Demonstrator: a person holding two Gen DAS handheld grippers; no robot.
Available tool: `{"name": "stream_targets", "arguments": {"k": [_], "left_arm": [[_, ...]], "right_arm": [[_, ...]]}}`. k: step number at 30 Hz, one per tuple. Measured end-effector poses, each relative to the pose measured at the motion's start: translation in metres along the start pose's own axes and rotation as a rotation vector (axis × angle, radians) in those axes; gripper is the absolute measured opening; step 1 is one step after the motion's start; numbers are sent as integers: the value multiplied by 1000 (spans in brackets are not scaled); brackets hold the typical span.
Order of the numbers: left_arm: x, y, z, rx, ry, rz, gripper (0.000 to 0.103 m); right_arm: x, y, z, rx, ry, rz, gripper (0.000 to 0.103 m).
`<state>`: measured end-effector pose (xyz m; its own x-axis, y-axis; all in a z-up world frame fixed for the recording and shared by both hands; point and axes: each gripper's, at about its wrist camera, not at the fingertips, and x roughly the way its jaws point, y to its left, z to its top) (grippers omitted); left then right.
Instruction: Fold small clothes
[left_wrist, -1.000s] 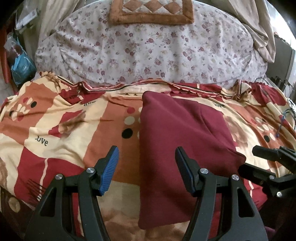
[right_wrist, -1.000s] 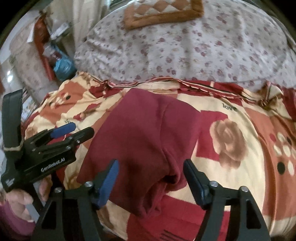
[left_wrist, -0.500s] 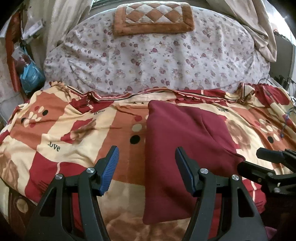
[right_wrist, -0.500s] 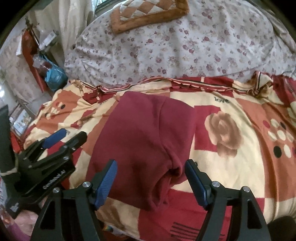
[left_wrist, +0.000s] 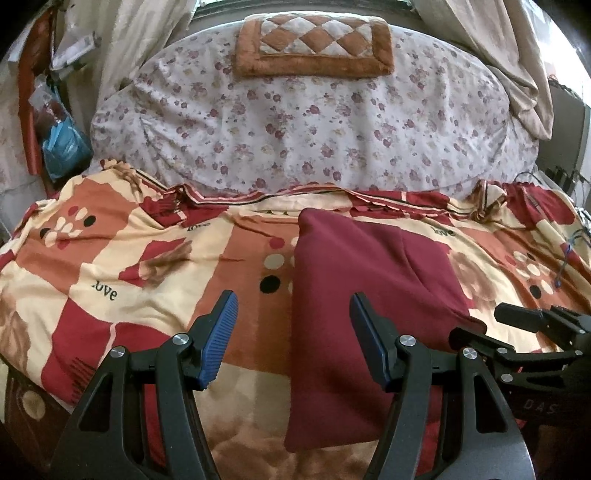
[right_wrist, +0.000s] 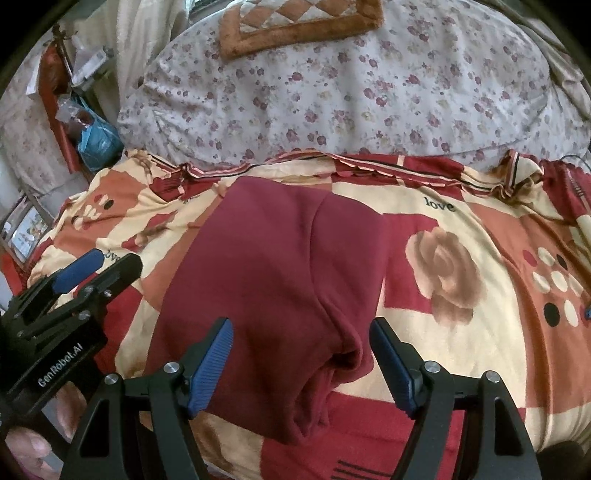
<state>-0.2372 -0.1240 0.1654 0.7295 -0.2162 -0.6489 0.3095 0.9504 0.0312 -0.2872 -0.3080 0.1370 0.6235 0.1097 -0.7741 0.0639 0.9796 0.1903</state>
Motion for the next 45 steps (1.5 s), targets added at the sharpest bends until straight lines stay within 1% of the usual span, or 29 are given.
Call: {"name": "stream_targets", "arguments": {"k": [5, 10, 20, 31, 45], "left_arm": [[1, 0, -2, 13, 1, 36, 63], [6, 4, -4, -5, 25, 46, 63], [8, 6, -6, -9, 36, 51, 63], [14, 12, -9, -16, 49, 53, 63], [17, 13, -10, -15, 58, 54, 63]], "right_arm": [[0, 1, 0, -3, -1, -2, 74], [1, 4, 1, -16, -9, -9, 74], [3, 8, 2, -21, -8, -13, 75], [15, 11, 4, -12, 11, -11, 76], [18, 10, 7, -17, 4, -13, 78]]}}
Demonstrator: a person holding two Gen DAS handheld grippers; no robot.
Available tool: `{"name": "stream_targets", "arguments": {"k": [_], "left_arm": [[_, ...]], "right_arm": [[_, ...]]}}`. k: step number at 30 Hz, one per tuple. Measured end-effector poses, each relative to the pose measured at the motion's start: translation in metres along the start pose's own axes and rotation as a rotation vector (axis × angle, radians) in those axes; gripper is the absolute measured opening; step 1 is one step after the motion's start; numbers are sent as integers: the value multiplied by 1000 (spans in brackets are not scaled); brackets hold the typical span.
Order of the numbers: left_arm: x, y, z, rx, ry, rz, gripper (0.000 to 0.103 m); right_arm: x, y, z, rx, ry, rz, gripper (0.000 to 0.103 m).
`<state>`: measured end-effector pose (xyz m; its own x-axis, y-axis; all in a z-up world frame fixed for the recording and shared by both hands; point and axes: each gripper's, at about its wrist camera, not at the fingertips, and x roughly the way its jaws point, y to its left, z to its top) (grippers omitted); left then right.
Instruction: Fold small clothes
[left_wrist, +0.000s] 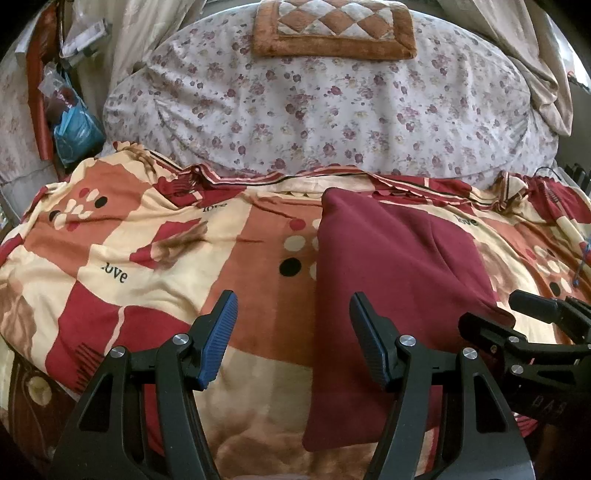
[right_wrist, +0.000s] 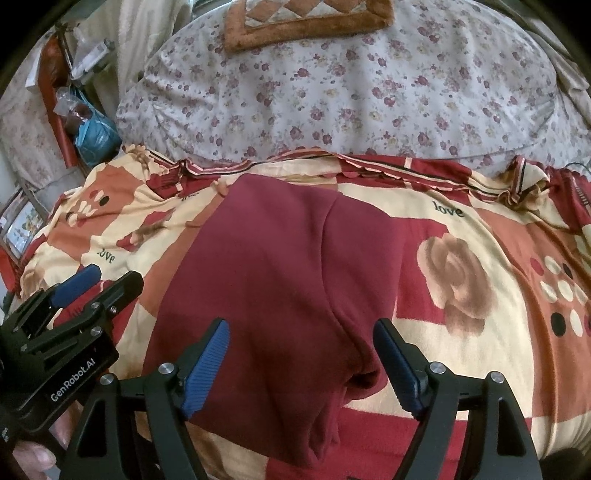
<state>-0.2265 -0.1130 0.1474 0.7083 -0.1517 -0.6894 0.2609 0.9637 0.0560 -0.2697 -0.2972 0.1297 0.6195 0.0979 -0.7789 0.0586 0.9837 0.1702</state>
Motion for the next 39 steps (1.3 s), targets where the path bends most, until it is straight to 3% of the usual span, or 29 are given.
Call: {"name": "stream_targets", "arguments": {"k": [39], "left_arm": [[9, 11, -3, -8, 15, -5, 63]], "right_arm": [[13, 7, 4, -16, 34, -12, 79]]}}
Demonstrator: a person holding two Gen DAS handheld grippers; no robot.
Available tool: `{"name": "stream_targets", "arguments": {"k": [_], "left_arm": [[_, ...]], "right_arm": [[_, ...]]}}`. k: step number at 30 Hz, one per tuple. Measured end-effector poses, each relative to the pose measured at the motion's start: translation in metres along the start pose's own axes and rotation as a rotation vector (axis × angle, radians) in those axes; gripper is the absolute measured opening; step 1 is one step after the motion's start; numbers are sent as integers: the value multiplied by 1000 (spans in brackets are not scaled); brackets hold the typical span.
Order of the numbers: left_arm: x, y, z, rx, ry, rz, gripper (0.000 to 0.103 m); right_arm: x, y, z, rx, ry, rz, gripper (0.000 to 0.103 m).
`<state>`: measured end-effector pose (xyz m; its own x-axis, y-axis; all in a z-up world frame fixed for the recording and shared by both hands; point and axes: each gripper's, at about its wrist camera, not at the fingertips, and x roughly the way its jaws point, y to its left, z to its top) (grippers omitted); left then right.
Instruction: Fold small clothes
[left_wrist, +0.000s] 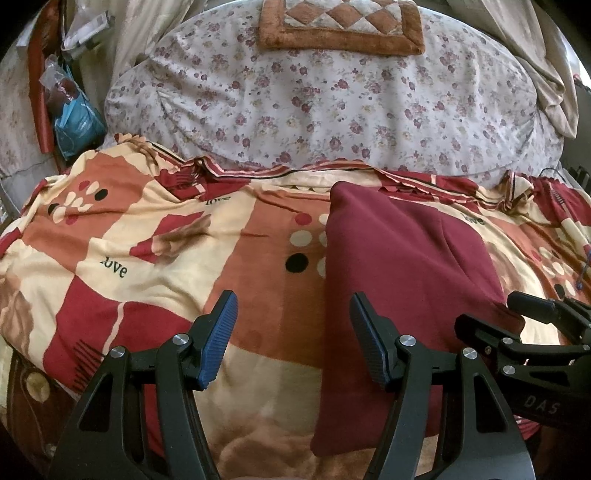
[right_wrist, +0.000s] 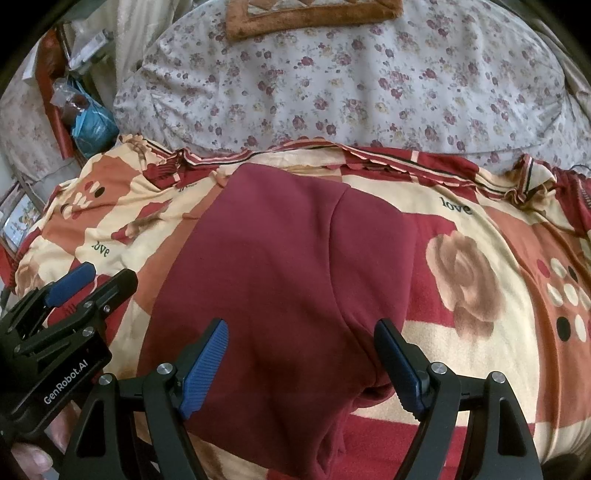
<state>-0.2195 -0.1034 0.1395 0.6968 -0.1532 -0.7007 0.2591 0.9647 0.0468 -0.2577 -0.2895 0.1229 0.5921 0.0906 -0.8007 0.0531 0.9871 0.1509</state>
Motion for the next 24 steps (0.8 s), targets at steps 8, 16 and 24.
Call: {"name": "stream_targets", "arguments": {"k": [8, 16, 24], "left_arm": [[0, -1, 0, 1, 1, 2, 63], [0, -1, 0, -1, 3, 0, 63], [1, -3, -2, 0, 7, -3, 63]], "right_arm": [[2, -1, -1, 1, 3, -1, 80], [2, -1, 0, 2, 5, -2, 80], [4, -1, 0, 3, 6, -3, 81]]}}
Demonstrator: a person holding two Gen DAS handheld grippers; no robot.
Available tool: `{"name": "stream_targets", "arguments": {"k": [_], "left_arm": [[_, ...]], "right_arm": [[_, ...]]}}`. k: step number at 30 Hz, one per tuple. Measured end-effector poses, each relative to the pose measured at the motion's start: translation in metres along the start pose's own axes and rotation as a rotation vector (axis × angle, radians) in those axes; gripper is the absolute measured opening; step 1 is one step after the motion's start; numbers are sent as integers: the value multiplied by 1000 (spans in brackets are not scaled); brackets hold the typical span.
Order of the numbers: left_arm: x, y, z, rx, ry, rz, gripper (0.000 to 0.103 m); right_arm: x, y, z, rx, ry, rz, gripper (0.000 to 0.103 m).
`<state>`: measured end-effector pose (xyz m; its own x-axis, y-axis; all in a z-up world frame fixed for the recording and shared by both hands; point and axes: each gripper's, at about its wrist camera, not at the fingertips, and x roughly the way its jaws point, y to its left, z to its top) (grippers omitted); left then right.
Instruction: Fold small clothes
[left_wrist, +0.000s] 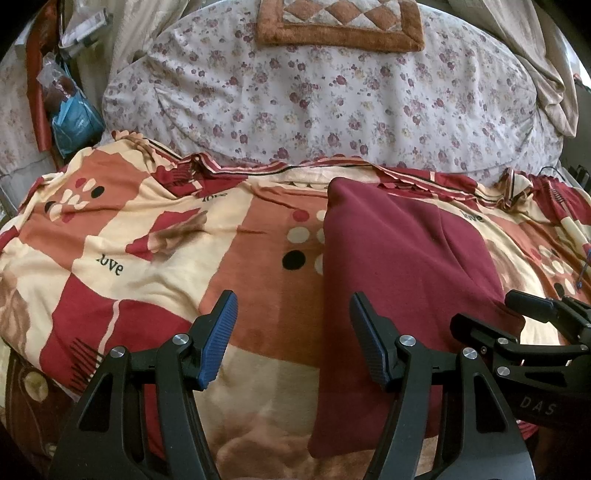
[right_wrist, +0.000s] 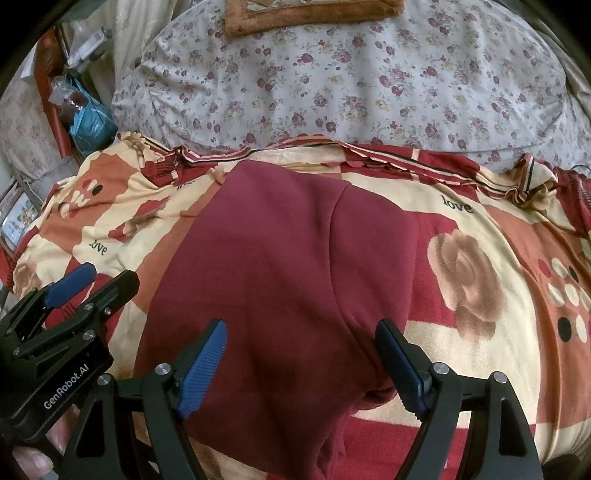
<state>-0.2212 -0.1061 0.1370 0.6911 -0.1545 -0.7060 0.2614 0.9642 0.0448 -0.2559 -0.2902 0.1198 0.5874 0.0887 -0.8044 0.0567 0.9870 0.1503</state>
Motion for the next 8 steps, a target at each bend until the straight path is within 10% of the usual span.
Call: {"name": "stream_targets", "arguments": {"k": [8], "left_arm": [[5, 2, 4, 2, -9, -35, 63]], "right_arm": [[2, -4, 0, -1, 3, 9, 81]]}}
